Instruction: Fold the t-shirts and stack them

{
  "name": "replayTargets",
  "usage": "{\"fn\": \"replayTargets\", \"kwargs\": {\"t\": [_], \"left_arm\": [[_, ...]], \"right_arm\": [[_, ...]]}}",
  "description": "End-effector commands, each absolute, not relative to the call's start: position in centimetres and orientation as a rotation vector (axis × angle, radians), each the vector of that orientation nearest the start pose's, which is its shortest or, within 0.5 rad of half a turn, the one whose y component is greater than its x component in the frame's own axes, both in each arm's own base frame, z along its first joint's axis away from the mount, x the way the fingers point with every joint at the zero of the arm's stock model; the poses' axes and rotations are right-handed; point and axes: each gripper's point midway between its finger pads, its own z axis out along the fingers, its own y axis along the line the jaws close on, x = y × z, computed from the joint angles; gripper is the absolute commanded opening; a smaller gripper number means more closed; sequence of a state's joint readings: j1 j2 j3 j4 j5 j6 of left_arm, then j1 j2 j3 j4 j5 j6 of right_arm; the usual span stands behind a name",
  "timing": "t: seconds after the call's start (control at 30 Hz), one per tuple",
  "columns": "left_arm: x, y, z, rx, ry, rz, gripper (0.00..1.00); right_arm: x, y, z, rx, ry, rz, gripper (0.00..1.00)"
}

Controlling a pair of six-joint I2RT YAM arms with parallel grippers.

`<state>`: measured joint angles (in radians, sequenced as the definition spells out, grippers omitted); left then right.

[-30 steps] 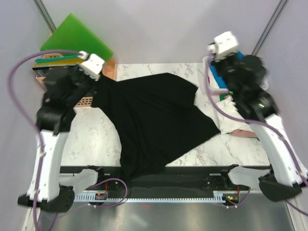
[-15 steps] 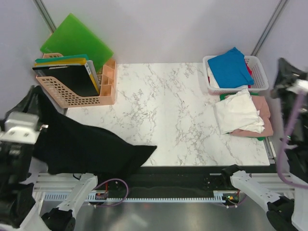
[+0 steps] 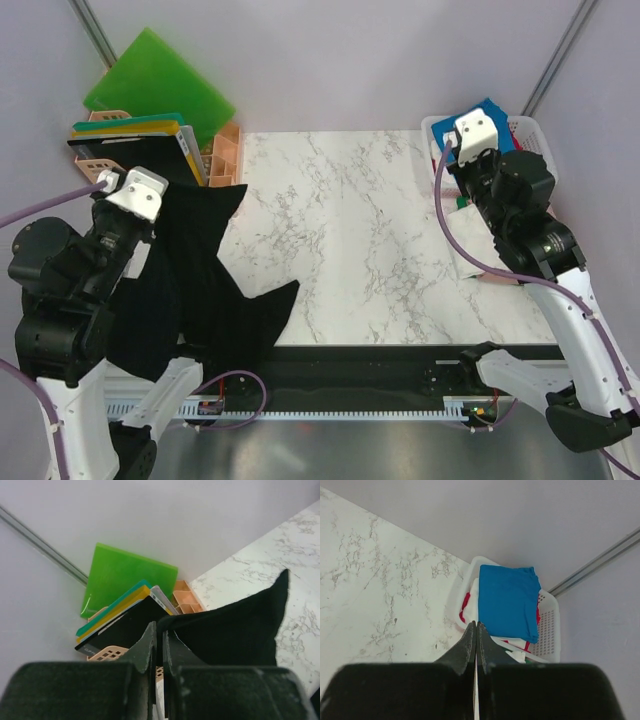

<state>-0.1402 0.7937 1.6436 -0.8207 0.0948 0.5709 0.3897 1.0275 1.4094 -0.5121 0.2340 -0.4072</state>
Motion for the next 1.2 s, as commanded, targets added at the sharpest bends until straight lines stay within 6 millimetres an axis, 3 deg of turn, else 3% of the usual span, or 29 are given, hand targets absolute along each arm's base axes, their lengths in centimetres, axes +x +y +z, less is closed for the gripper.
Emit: {"fn": "replayTargets", "kwargs": {"t": [0.0, 0.13, 0.17, 0.2, 0.23, 0.27, 0.3, 0.33, 0.37, 0.4, 0.47, 0.5, 0.6, 0.67, 0.7, 0.73, 0.8, 0.83, 0.97, 1.03, 1.17], "left_arm": [[21.6, -3.6, 48.9, 0.636, 1.425, 0.198, 0.02], [25.0, -7.1, 43.7, 0.714, 1.616, -0.048, 0.02], [26.8, -8.6, 41.8, 0.759, 1.681, -0.139, 0.02], [27.5, -10.2, 41.3, 0.800, 1.699, -0.192, 0.02], [28.5, -10.7, 40.4, 0.797, 1.753, -0.163, 0.02], [30.6, -12.6, 38.4, 0.857, 1.817, -0.159, 0.02], [30.5, -15.4, 39.4, 0.942, 1.767, -0.190, 0.02], [31.0, -16.6, 39.3, 0.973, 1.776, -0.217, 0.02], [31.6, -18.0, 41.3, 0.983, 1.730, -0.255, 0.02], [33.0, -20.5, 39.7, 1.043, 1.760, -0.301, 0.02], [33.9, -23.4, 39.3, 1.107, 1.753, -0.302, 0.02], [34.3, -26.5, 39.1, 1.175, 1.720, -0.312, 0.02], [35.0, -29.8, 38.0, 1.237, 1.702, -0.305, 0.02], [35.9, -31.8, 34.8, 1.293, 1.749, -0.340, 0.02], [36.0, -32.4, 33.7, 1.314, 1.762, -0.353, 0.02], [36.3, -32.8, 32.5, 1.328, 1.785, -0.357, 0.02], [37.0, -33.7, 29.7, 1.358, 1.823, -0.368, 0.02], [37.3, -33.9, 29.1, 1.361, 1.830, -0.364, 0.02], [37.3, -34.4, 28.1, 1.378, 1.834, -0.385, 0.02], [37.4, -34.3, 28.1, 1.387, 1.828, -0.372, 0.02], [38.6, -33.0, 26.4, 1.429, 1.836, -0.237, 0.06]], "right_arm": [[32.2, 6.8, 41.0, -0.452, 1.618, -0.204, 0.00], [33.4, 8.6, 34.3, -0.524, 1.754, -0.119, 0.00], [33.8, 9.0, 31.6, -0.554, 1.810, -0.113, 0.00], [34.1, 9.0, 30.5, -0.560, 1.829, -0.120, 0.00], [34.3, 8.9, 29.1, -0.571, 1.858, -0.128, 0.00], [34.6, 9.0, 28.2, -0.579, 1.876, -0.130, 0.00], [34.7, 9.1, 27.8, -0.585, 1.881, -0.126, 0.00], [34.9, 9.1, 27.6, -0.585, 1.886, -0.128, 0.00], [35.1, 9.3, 27.3, -0.591, 1.895, -0.128, 0.00], [35.3, 9.3, 27.2, -0.591, 1.898, -0.127, 0.00], [35.6, 9.9, 27.0, -0.601, 1.907, -0.096, 0.00], [35.5, 10.7, 26.8, -0.622, 1.910, -0.047, 0.00], [35.9, 11.6, 26.7, -0.642, 1.931, -0.001, 0.00], [36.1, 11.4, 26.8, -0.648, 1.935, -0.025, 0.03], [36.1, 11.3, 26.8, -0.651, 1.934, -0.033, 0.08], [36.1, 11.2, 27.0, -0.649, 1.930, -0.035, 0.26], [36.1, 11.4, 26.7, -0.657, 1.933, -0.026, 0.52], [36.3, 11.6, 26.2, -0.662, 1.947, -0.016, 0.57], [36.2, 12.8, 23.4, -0.659, 2.022, 0.120, 0.67], [36.6, 12.3, 22.0, -0.631, 2.066, 0.185, 0.69], [37.2, 12.4, 19.0, -0.638, 2.136, 0.216, 0.74]]}}
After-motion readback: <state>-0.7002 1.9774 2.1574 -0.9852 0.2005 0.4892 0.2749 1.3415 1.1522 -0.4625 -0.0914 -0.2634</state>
